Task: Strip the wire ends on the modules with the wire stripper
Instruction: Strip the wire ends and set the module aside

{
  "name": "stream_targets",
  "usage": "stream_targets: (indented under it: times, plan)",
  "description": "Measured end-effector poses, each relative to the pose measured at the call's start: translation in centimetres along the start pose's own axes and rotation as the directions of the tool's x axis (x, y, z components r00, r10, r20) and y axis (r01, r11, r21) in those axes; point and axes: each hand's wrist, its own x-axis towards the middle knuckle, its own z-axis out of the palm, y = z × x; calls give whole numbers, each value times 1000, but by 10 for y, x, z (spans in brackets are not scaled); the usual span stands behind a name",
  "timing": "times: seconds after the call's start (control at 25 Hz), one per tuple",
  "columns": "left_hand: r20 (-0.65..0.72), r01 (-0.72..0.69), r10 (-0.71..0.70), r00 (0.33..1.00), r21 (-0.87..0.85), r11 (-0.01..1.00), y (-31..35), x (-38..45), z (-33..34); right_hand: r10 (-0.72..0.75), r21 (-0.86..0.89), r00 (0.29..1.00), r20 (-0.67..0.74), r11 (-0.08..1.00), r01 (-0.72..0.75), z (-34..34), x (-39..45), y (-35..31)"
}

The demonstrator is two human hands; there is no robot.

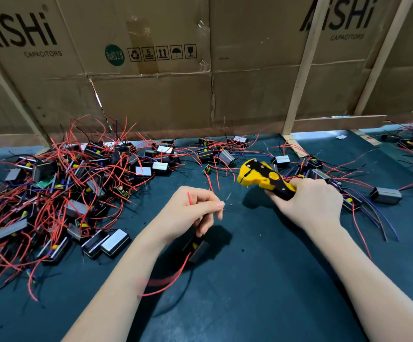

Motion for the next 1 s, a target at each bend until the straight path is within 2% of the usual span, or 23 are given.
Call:
stream_targets:
  times: [0.12, 0.32, 0.48, 0.56, 0.72, 0.92, 1.0]
  plan:
    - [-119, 35, -38, 992, -33, 999, -4, 5, 1, 45, 53, 997, -61, 998, -42, -1, -2, 6]
    - [-154, 28, -26, 988, 13, 1000, -10, 6, -2, -75, 63, 989, -129, 995, 83, 8, -5, -7]
    - [-188, 125, -101, 977, 120, 985, -9, 3, -13, -72, 11, 990, -120, 997, 74, 11, -7, -2]
    - [-195, 131, -101, 976, 147, 980, -8, 0, -24, -53, 22, 992, -111, 998, 56, 11, -6, -1]
    - [-117, 71, -59, 991, 94, 993, -5, -1, -24, -46, 68, 988, -148, 996, 56, 10, -7, -3]
    - [75, 18, -18, 997, -8, 1000, -3, -1, -10, -76, 110, 976, -205, 989, 100, 11, -12, -14]
    - [75, -15, 13, 997, 18, 1000, -4, -1, -6, -120, 112, 972, -200, 983, 145, 12, -14, -18]
